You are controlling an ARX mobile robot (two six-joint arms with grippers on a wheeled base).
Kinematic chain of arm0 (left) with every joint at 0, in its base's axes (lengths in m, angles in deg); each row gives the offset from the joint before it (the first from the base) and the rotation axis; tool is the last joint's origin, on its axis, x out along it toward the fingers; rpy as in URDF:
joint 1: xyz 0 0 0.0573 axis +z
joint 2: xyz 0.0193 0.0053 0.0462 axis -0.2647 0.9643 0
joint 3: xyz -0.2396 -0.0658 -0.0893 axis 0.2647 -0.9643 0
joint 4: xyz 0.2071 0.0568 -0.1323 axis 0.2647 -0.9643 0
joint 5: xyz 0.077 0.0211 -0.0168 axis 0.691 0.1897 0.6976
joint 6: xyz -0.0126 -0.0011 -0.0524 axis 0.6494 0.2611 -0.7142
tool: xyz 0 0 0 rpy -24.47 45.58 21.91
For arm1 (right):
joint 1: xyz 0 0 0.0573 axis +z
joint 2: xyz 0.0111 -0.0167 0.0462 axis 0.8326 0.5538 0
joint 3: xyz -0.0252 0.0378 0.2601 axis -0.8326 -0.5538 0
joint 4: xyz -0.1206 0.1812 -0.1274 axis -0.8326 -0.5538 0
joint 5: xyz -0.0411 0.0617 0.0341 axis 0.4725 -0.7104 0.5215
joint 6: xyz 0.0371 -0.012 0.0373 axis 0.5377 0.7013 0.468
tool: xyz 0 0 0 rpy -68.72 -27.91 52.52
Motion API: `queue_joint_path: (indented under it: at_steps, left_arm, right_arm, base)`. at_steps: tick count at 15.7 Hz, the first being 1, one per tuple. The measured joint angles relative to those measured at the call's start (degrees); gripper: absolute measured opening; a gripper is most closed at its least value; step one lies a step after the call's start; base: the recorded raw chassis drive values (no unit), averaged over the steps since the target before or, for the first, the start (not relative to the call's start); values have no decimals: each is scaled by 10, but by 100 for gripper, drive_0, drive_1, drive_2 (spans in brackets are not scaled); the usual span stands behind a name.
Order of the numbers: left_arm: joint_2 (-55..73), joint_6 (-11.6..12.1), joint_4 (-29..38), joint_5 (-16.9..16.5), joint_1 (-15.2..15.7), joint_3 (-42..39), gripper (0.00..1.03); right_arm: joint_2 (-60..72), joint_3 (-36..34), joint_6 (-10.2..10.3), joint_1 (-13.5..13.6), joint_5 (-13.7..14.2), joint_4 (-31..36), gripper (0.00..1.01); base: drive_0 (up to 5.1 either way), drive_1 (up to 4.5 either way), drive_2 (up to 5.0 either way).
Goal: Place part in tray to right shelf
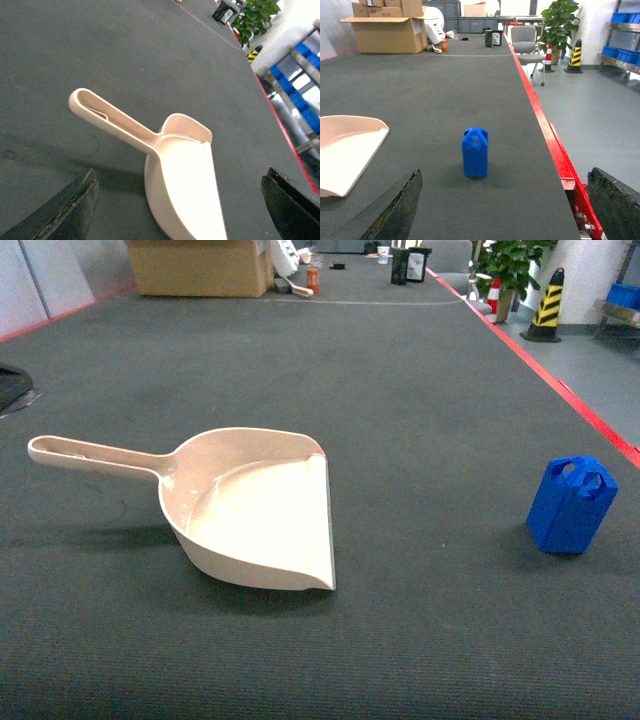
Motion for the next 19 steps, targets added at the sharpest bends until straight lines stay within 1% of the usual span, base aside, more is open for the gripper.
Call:
queue_joint_path:
  at_steps: [1,2,3,4,5,6,7,8,10,11,12,13,14,16,17,18,19]
  left_arm:
    - [71,-54,54,-19,5,21,98]
    - [138,-104,99,-32,11,37,98]
    - [199,-145,129,-40,17,51,98]
    - [257,-181,153,-49,25,71,98]
    - [297,-207,170,-61,32,94,98]
    - [330,-222,174,-63,34,123,98]
    - [360,-242,176,-63,37,152,98]
    - [392,-254,165,-63,37,186,98]
    - [444,-268,148,-61,38,246,98]
    - [466,-276,139,-54,41,276,98]
    - [488,-286,146,-58,46,304,98]
    - [506,-292,147,-61,49,328,87]
    - [523,-297,153,-65,52,345,73]
    - [548,-319,167,-76,56,359,48]
    - [550,-328,173,-79,53,360,35]
    - [550,-343,190,-84,48,360,23]
    - [543,-370,206,-82,39,358,16]
  right_arm:
    - [0,0,0,0,0,0,98]
    - [0,0,0,0,0,0,98]
    - [0,0,0,0,0,0,98]
    - [0,0,0,0,0,0,98]
    - [0,0,0,0,0,0,98]
    - [0,0,0,0,0,0,98]
    - [0,0,0,0,0,0,98]
    - [0,0,0,0,0,0,98]
    - [0,0,0,0,0,0,98]
    - [0,0,0,0,0,0,98]
    - [0,0,0,0,0,0,98]
    - [0,0,0,0,0,0,98]
    - [0,0,0,0,0,0,98]
    - [0,0,0,0,0,0,98]
    - [0,0,0,0,0,0,98]
    - [0,0,0,0,0,0,98]
    - [0,0,0,0,0,0,98]
  base:
    - [0,0,0]
    - [0,0,0]
    - [0,0,0]
    - [0,0,0]
    - [0,0,0]
    - [0,0,0]
    - [0,0,0]
    - [0,0,0]
    - [0,0,0]
    - [0,0,0]
    - [0,0,0]
    - [0,0,0]
    - [0,0,0]
    - [0,0,0]
    - [0,0,0]
    - [0,0,0]
    - [0,0,0]
